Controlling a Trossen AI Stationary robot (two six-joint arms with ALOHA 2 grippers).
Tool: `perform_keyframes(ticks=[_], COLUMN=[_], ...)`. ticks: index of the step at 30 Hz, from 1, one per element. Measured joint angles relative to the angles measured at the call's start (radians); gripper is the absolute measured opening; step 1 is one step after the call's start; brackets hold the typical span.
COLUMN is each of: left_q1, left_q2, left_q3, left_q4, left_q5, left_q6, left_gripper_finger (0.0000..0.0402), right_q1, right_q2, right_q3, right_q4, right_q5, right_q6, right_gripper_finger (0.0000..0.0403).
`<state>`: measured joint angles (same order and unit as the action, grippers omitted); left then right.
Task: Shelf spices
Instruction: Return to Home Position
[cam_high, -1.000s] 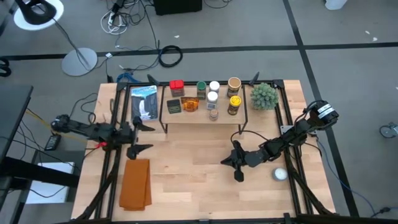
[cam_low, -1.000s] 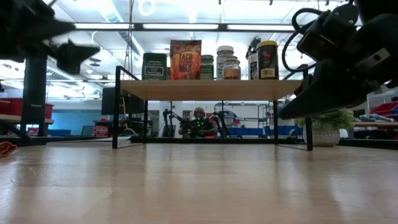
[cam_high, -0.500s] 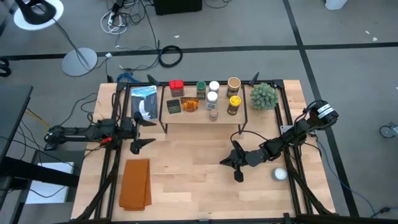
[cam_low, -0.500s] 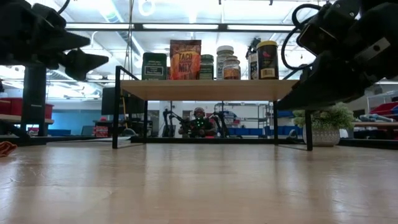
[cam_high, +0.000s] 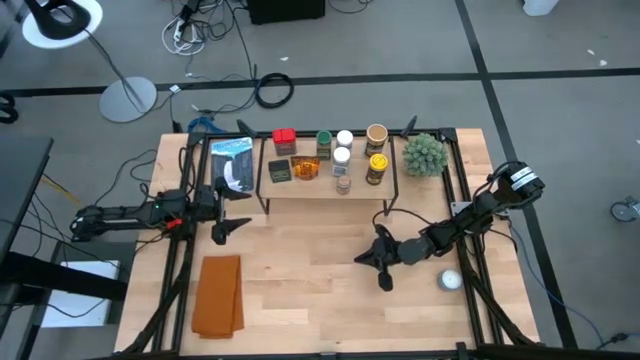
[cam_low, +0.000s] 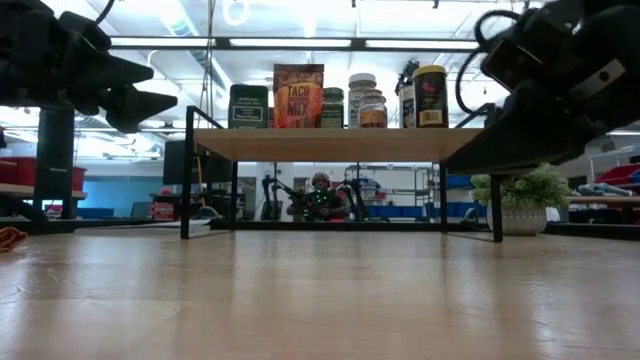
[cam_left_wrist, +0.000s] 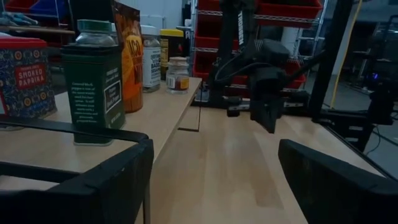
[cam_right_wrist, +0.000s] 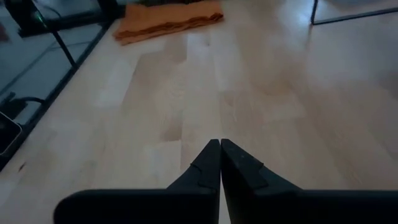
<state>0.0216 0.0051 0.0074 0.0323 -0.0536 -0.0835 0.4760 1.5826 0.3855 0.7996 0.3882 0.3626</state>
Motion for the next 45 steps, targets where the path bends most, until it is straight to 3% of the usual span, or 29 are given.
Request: perform_keyframes(ticks=[10, 17, 22, 26, 33, 40, 45], left_q1=[0.000, 0.000, -0.001, -0.001, -0.001, -0.001, -0.001], left_q2=[0.000, 0.002, 0.002, 0.002, 0.002, 0.002, 0.002], left_q3=[0.000, 0.000, 0.000, 0.000, 0.000, 0.000, 0.000], left_q4=[-0.001, 0.000, 0.001, 0.001, -0.001, 0.001, 0.000], left_q5=[-0.001, -0.002, -0.002, -0.002, -0.003, -0.003, -0.003], left_q6=[0.000, 0.000, 0.000, 0.000, 0.000, 0.000, 0.000], left_gripper_finger=[0.0351, 0.0351, 0.0351, 0.0351, 0.0351, 0.0351, 0.0351], right_q1=[-0.017, -0.054, -0.069, -0.116, -0.228, -0.244, -0.244], right_q2=[0.000, -0.067, -0.166, -0.308, -0.691, -1.094, -1.272], right_q3=[-0.371, -0.379, -0.379, -0.379, -0.378, -0.378, -0.377], right_q4=[0.747, 0.669, 0.523, 0.337, -0.186, -0.531, -0.744], right_q5=[-0.051, -0.049, 0.020, -0.044, -0.125, -0.126, -0.112], right_q6=[-0.024, -0.066, -0.107, -0.108, -0.067, -0.110, -0.060], right_gripper_finger=[0.0011, 0.0011, 0.0011, 0.0011, 0.0011, 0.0011, 0.0011])
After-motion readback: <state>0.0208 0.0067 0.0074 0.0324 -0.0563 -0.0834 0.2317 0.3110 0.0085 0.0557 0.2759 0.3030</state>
